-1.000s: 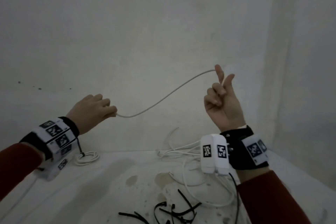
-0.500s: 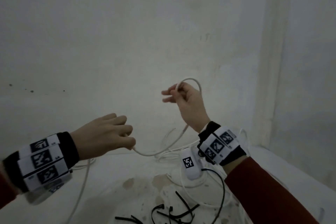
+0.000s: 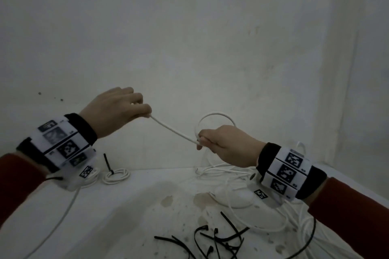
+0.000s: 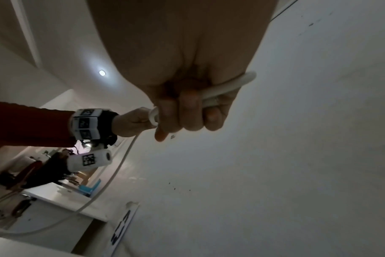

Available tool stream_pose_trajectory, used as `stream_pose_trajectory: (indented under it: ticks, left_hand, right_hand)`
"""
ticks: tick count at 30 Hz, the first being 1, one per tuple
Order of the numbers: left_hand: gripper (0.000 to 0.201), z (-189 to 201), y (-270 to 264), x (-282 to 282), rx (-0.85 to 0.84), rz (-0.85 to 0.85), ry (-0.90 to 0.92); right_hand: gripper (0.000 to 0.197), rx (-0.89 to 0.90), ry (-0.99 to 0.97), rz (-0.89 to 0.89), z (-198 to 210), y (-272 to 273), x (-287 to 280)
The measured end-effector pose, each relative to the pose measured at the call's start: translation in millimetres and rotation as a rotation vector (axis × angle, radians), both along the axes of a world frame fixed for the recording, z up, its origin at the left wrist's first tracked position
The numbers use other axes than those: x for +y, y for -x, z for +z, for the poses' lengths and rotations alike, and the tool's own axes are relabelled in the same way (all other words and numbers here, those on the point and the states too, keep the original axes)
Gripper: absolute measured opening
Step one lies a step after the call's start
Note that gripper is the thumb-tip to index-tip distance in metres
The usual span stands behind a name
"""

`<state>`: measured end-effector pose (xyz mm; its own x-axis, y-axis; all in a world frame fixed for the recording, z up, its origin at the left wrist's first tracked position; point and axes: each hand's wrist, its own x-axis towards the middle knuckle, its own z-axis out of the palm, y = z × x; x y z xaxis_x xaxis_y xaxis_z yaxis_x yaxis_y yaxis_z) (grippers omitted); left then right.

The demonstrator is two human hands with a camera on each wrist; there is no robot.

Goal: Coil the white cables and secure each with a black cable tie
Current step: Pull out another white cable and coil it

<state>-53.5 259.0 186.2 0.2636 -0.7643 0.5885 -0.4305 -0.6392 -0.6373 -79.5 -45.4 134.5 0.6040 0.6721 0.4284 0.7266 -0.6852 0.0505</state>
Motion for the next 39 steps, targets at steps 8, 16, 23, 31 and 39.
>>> stream_pose_trajectory:
  ticks: [8,16,23,31,39]
  left_hand:
    - [0.046,11,-8,3,0.068,-0.033,0.144]
    - [0.058,-33,-21,-22,0.13,-0.214,0.436]
    - [0.045,-92,-26,-49,0.355,-0.293,0.714]
    - [0.031,-103,11,-65,0.302,-0.184,0.346]
    - [0.031,-66,41,-60,0.131,-0.068,0.11]
  right_hand:
    - [0.034,0.374,-0.603,0.314,4,13,5]
    - [0.033,0.995,-1.501,0.972,33,26,0]
    - [0.035,0.855,-1.808,1.318,41,20,-15]
    - [0.016,0.612,-1.857,1.014,59,-5,-18]
    - [0.027,0.51,-1.158,0.132,38,-27,-4]
